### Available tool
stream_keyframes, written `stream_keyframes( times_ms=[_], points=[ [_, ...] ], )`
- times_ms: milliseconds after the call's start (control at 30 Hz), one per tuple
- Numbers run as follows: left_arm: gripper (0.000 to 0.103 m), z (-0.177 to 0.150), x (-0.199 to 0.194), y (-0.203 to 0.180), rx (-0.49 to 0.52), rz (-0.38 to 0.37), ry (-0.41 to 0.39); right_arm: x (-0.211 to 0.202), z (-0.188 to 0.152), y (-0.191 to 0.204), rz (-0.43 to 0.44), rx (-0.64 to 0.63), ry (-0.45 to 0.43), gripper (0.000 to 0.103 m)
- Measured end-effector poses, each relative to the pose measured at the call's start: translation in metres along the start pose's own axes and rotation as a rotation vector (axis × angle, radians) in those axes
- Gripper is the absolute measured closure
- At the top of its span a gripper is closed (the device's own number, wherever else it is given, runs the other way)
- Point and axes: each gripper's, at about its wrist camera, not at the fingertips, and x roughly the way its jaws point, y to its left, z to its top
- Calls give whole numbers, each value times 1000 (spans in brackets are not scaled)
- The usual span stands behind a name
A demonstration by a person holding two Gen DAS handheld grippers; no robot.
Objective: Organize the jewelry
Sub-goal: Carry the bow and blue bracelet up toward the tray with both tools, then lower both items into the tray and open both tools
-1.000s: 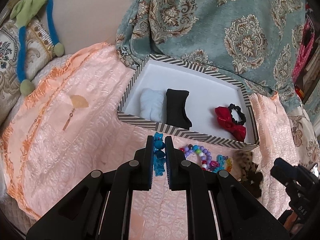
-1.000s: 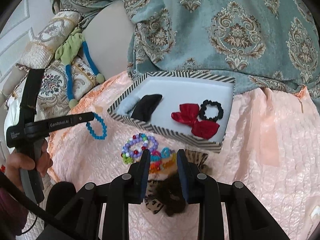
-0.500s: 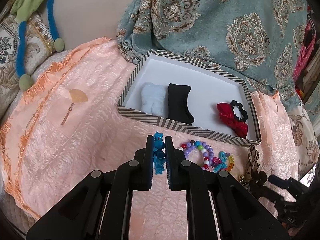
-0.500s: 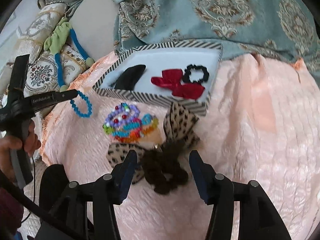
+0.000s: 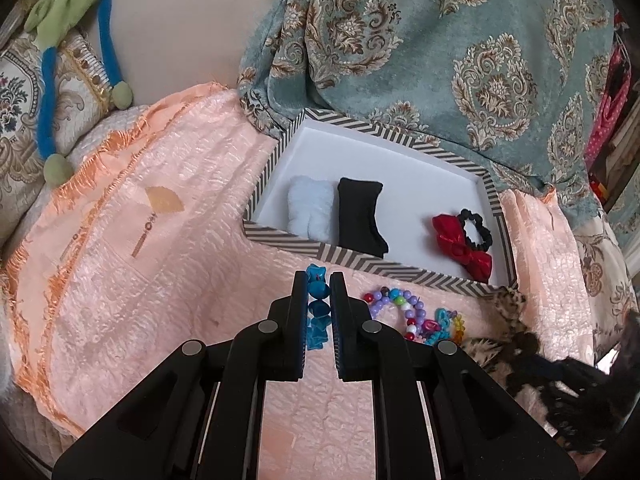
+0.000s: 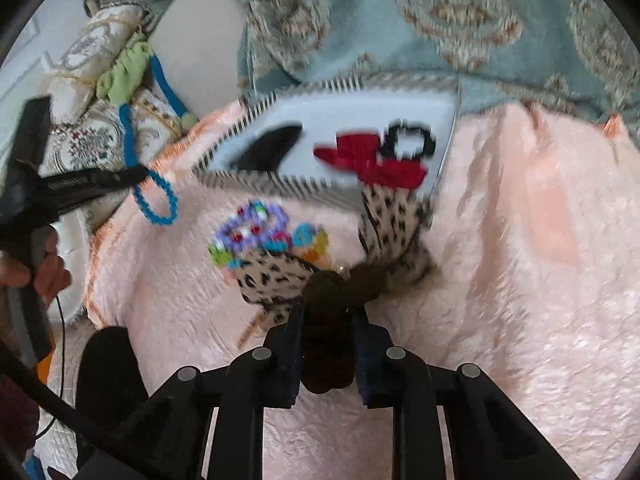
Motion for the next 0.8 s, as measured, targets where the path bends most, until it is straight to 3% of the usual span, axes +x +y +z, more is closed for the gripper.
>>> stream_keyframes(
  times_ms=[333, 600, 800],
  points=[
    [94, 26, 2, -12, 18, -9, -20, -39, 55, 3, 3, 13, -159, 83],
    [94, 63, 26, -15, -13, -17, -7, -26, 96, -4, -43, 8, -192, 83],
    [94, 97, 65, -18, -37, 1, 7, 4, 130, -26, -73, 32, -186, 83]
  ],
)
